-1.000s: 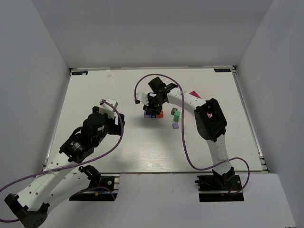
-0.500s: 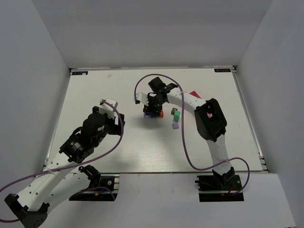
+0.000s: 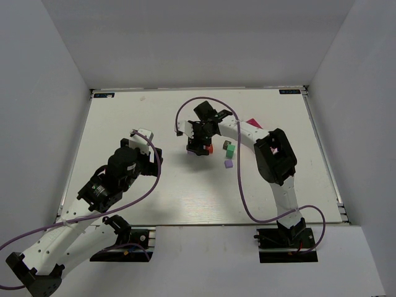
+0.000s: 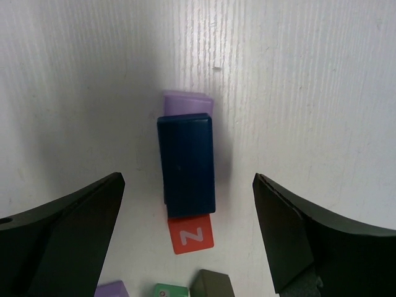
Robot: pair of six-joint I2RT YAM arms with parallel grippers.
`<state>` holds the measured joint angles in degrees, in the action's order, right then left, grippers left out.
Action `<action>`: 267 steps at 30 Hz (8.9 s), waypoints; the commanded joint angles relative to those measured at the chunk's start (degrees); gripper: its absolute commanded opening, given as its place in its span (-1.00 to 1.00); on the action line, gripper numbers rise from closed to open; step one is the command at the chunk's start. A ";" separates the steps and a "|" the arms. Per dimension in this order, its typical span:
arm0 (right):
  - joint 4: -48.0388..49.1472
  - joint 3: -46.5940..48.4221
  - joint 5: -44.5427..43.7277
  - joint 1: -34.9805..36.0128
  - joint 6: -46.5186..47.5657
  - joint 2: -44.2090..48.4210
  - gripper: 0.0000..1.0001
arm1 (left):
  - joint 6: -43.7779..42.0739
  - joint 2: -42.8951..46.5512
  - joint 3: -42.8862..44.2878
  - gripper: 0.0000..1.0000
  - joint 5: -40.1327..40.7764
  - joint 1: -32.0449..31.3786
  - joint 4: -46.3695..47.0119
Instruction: Build the wood block tower
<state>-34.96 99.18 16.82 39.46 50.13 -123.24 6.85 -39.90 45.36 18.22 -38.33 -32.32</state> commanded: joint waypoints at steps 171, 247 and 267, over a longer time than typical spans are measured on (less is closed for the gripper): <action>-4.33 -2.58 -2.40 -3.08 11.83 3.71 -0.33 | -4.83 -16.88 9.04 0.67 -5.30 0.36 9.11; 24.36 -34.67 0.04 -15.56 -22.45 44.75 0.67 | -4.83 -16.35 8.51 0.67 -5.30 0.36 9.64; 2.88 -13.83 -10.66 -13.27 -45.82 23.14 0.20 | -4.83 -16.88 8.51 0.67 -4.24 0.36 9.64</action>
<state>-31.66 82.76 8.99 25.52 7.84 -100.03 1.52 -57.65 53.93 13.13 -38.28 -23.83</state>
